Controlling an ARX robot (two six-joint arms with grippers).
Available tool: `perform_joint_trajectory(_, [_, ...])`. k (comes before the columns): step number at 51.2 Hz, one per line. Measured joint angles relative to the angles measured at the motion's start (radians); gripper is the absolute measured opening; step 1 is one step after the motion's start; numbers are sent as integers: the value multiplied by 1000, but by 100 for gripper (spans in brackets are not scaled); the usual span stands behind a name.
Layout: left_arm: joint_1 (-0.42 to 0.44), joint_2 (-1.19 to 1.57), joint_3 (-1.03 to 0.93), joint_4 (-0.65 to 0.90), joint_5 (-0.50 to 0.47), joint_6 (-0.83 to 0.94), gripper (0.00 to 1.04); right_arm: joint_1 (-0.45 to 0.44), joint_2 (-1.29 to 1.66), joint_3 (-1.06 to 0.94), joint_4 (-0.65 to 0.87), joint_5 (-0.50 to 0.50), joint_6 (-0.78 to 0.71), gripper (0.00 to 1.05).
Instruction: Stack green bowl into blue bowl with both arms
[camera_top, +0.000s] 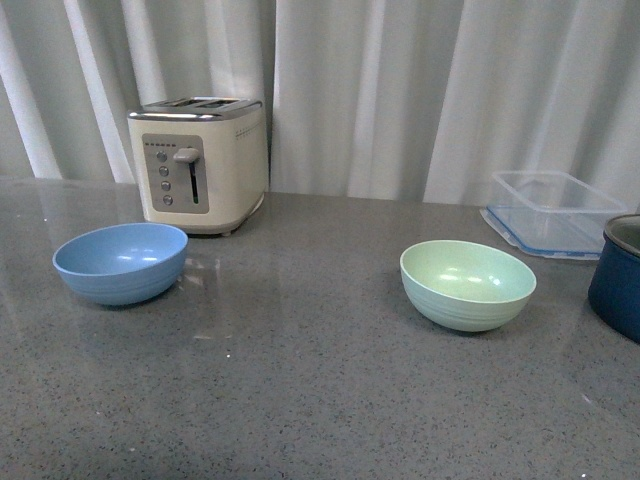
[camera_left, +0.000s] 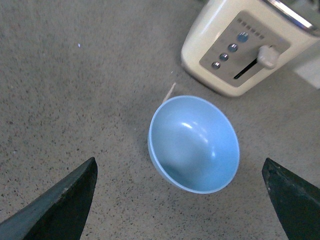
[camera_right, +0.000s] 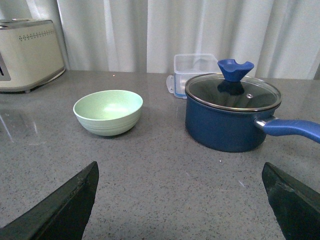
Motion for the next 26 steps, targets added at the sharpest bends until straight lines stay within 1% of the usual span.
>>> perform_joint_trajectory(7, [-2, 124, 81, -61, -18, -10, 98, 0, 0, 0, 0, 0, 0, 95])
perform_joint_trajectory(26, [-9, 345, 258, -143, -32, -72, 98, 0, 0, 0, 0, 0, 0, 95])
